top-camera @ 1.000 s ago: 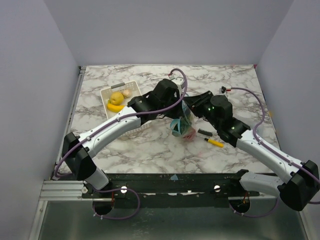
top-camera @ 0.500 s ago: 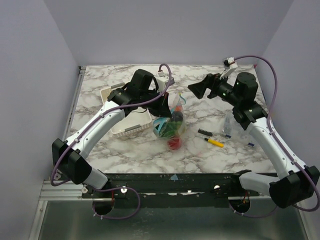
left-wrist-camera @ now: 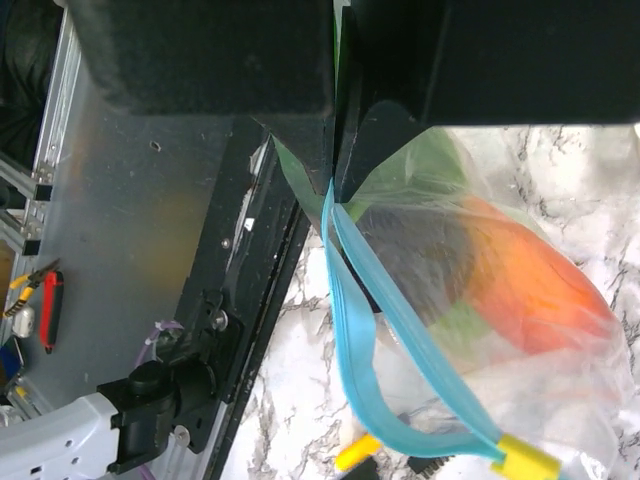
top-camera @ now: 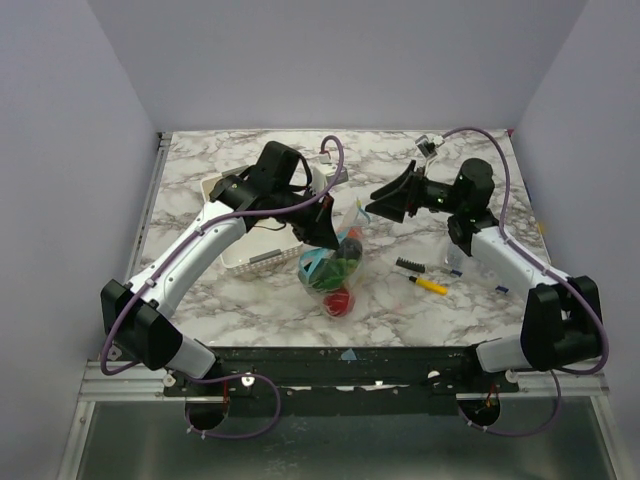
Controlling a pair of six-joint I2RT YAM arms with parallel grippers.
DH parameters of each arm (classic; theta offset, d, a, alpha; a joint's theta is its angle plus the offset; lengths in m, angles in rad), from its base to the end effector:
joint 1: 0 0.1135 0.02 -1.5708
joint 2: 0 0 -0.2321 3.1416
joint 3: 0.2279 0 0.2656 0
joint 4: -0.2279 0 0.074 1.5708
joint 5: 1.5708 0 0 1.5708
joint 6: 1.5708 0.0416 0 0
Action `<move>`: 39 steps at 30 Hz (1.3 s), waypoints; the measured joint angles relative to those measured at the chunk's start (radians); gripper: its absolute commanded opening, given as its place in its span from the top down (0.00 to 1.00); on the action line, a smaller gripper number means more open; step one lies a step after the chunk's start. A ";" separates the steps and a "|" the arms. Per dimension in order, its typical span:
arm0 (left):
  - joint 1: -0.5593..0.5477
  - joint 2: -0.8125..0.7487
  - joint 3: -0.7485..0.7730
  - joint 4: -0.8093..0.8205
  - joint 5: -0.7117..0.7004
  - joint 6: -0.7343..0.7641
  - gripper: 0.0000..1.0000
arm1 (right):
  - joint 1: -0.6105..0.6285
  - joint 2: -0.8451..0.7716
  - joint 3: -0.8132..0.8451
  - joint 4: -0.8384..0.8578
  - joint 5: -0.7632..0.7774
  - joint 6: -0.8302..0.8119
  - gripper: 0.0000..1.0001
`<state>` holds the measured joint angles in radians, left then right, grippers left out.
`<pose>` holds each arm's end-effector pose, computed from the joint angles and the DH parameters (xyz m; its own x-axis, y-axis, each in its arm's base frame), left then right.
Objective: Place the food in the zip-top bag and seal the zipper
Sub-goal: Adjust the zipper food storage bag at the center of the board.
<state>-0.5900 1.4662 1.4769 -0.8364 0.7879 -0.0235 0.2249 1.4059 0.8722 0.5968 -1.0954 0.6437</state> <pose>0.2527 -0.2047 0.3311 -0.6292 0.4013 -0.6656 0.7772 0.3282 -0.5368 0.3115 0.1092 0.2684 -0.5312 0.1603 -0.8319 -0.8104 0.1902 0.5541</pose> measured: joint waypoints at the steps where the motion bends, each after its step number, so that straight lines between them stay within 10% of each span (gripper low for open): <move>1: 0.000 0.000 0.000 0.000 0.007 0.002 1.00 | 0.006 0.000 0.012 -0.040 0.019 -0.019 0.07; 6: 0.000 0.003 0.000 -0.004 0.042 0.023 1.00 | 0.019 -0.021 0.029 -0.119 0.042 -0.132 0.07; 20: 0.002 0.046 0.048 -0.087 0.070 0.125 1.00 | 0.016 0.071 -0.226 0.827 -0.152 0.314 0.05; 33: 0.002 0.046 0.047 -0.087 0.084 0.136 1.00 | 0.017 -0.093 -0.218 0.400 -0.042 -0.052 0.02; 39: 0.002 0.046 0.047 -0.086 0.084 0.130 1.00 | 0.088 -0.148 -0.223 0.223 0.076 -0.206 0.16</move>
<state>-0.5880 1.5124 1.5238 -0.9222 0.8715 0.1070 0.3126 1.2579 0.6495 0.8196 -1.0195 0.4381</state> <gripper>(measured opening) 0.011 0.922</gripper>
